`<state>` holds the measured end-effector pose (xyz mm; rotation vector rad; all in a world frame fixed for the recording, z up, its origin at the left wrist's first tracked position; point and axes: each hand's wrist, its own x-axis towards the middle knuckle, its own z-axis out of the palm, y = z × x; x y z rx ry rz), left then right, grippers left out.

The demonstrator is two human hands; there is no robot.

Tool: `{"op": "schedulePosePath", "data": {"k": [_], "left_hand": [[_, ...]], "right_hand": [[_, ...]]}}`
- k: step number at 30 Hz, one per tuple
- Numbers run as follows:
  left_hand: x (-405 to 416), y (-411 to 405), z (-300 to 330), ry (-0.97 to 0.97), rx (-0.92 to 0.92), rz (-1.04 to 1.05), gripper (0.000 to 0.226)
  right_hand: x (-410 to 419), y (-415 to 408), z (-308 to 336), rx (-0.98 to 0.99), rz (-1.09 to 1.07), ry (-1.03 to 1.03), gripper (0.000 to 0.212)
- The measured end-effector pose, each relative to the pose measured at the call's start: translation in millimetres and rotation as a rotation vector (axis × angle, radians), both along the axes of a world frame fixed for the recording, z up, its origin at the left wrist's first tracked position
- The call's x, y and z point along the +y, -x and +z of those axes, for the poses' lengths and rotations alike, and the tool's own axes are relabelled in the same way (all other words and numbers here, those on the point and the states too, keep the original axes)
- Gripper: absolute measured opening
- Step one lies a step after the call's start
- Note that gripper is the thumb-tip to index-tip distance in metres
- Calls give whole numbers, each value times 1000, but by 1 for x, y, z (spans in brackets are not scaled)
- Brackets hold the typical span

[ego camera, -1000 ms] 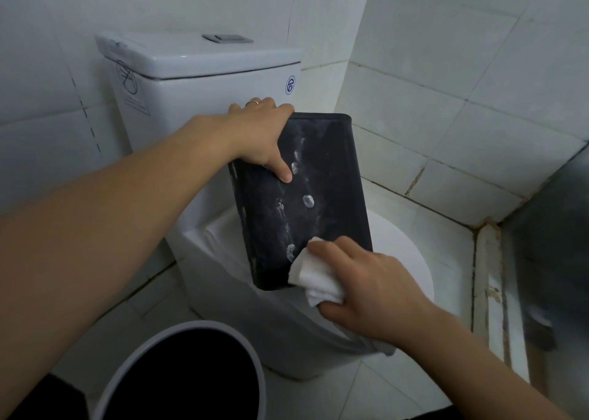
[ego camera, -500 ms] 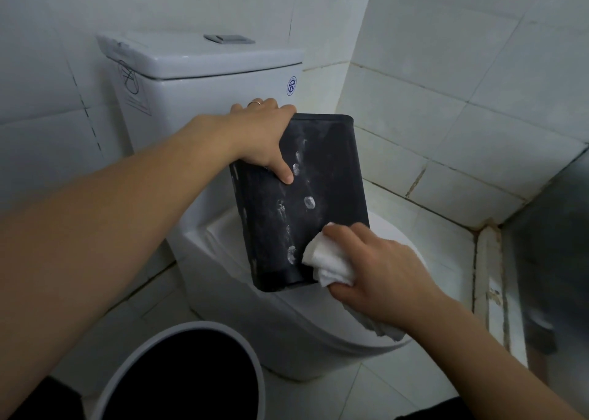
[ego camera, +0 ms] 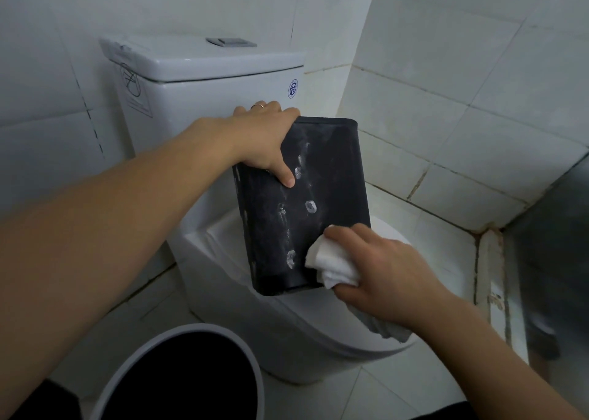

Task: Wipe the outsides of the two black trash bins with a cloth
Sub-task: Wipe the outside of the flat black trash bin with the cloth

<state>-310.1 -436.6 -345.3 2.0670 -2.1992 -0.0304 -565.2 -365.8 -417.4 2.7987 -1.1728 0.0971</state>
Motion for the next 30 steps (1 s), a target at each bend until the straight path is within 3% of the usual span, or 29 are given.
{"op": "schedulePosePath", "data": {"k": [6,12,19,26,30], "left_hand": [[-2,3,2,5,-10,-28,104],[-1,4,1,18,-16,-31,105],[-2,5,1,22,-15,-38,107],[0,4,2,29,-25,-42,108],[-1,5,1,27,-30,-39,107]], "right_hand": [[3,-5,0,-6,42,-9,63],[-13,-2,13,-83,-173,90,55],[7,-23,1,-21,5,42,61],[-13,0,15,-92,-192,74,54],[-7,-7,12,-27,-115,101,59]]}}
